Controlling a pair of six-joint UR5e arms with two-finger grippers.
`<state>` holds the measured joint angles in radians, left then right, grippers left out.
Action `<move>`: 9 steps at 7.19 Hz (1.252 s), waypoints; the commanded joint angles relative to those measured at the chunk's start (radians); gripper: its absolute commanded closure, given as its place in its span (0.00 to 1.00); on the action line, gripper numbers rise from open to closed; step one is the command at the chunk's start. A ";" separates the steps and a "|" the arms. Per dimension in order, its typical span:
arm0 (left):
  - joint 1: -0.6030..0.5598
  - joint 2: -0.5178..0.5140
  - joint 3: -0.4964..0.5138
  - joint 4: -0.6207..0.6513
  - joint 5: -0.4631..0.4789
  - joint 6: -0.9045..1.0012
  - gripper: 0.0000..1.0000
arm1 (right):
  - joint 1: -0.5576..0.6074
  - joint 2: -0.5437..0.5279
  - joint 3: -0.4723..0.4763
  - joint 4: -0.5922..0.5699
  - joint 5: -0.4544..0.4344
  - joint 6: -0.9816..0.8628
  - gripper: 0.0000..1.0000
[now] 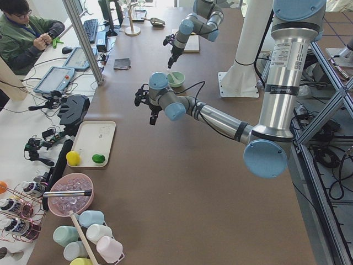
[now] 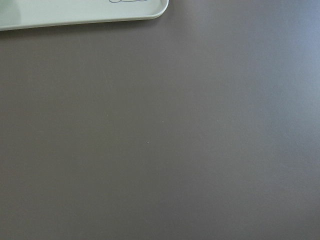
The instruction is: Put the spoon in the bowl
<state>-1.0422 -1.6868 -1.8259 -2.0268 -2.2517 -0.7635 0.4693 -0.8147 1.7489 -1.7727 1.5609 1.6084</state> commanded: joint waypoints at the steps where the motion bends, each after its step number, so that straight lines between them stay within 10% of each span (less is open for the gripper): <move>1: -0.025 0.006 -0.001 0.016 -0.029 0.039 0.02 | 0.130 -0.146 0.163 -0.027 0.155 -0.260 0.00; 6: -0.528 0.044 0.000 0.642 -0.097 0.952 0.01 | 0.663 -0.591 0.301 -0.019 0.564 -1.250 0.00; 9: -0.590 0.191 0.029 0.660 -0.092 1.024 0.01 | 0.953 -0.841 0.241 -0.018 0.712 -1.696 0.00</move>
<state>-1.6128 -1.5498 -1.8291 -1.3714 -2.3499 0.2530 1.3103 -1.5586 2.0161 -1.7956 2.2384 0.0912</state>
